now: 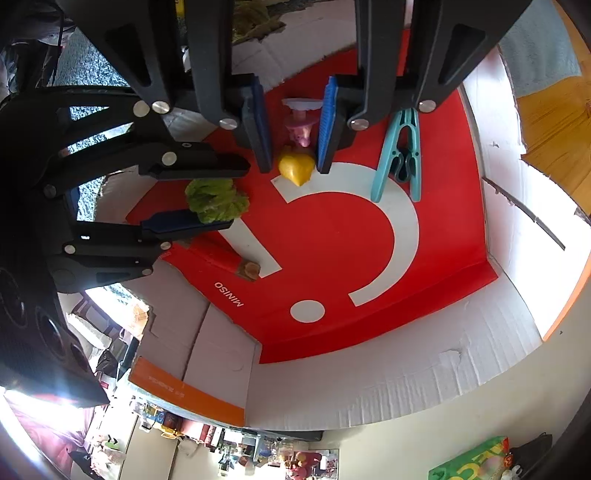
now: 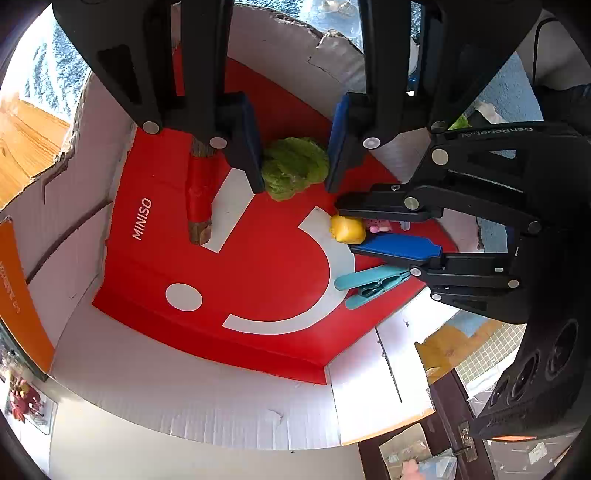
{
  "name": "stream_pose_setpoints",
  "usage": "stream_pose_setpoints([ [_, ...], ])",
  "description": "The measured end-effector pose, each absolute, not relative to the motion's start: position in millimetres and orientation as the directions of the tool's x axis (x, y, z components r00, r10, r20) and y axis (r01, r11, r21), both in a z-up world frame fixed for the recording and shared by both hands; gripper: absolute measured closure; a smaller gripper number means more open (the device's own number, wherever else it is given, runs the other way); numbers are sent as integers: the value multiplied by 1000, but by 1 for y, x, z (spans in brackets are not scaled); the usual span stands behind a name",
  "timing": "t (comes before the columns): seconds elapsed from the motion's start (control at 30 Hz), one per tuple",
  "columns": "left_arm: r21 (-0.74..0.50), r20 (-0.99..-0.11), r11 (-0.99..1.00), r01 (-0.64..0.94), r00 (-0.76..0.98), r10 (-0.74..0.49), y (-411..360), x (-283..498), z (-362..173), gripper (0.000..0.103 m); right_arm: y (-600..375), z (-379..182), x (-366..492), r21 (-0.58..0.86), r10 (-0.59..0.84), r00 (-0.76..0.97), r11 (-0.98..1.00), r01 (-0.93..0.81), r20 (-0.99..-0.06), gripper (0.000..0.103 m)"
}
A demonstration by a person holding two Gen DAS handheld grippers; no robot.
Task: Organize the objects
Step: 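Lower and release the green ball with the right tool while the left lowers the figure, then open the left tool releasing the pink figure, then withdraw both tools over the towel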
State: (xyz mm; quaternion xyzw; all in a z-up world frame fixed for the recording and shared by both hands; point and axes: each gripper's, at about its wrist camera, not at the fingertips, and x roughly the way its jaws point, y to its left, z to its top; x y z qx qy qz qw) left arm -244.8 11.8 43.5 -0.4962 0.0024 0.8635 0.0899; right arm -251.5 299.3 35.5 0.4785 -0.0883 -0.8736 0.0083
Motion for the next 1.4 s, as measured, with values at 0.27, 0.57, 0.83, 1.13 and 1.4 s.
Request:
stream_pose_setpoints([
  [0.27, -88, -856, -984, -155, -494, 154, 12, -242, 44, 75, 302, 33, -252, 156, -92, -544, -985, -73, -834, 56],
  [0.57, -91, -854, -984, -151, -496, 155, 11, -243, 43, 73, 303, 32, -253, 156, -93, -544, -985, -71, -834, 56],
  [0.83, -95, -849, -984, -152, -504, 160, 7, -242, 47, 70, 305, 30, -253, 158, -91, -547, -984, -77, -832, 56],
  [1.13, -84, -827, -986, -144, -541, 150, 4, -232, 62, 66, 299, 40, -248, 142, -68, -563, -986, -88, -824, 56],
  [1.4, -78, -795, -989, -125, -590, 137, -3, -210, 82, 66, 298, 61, -232, 141, -42, -599, -983, -118, -799, 56],
])
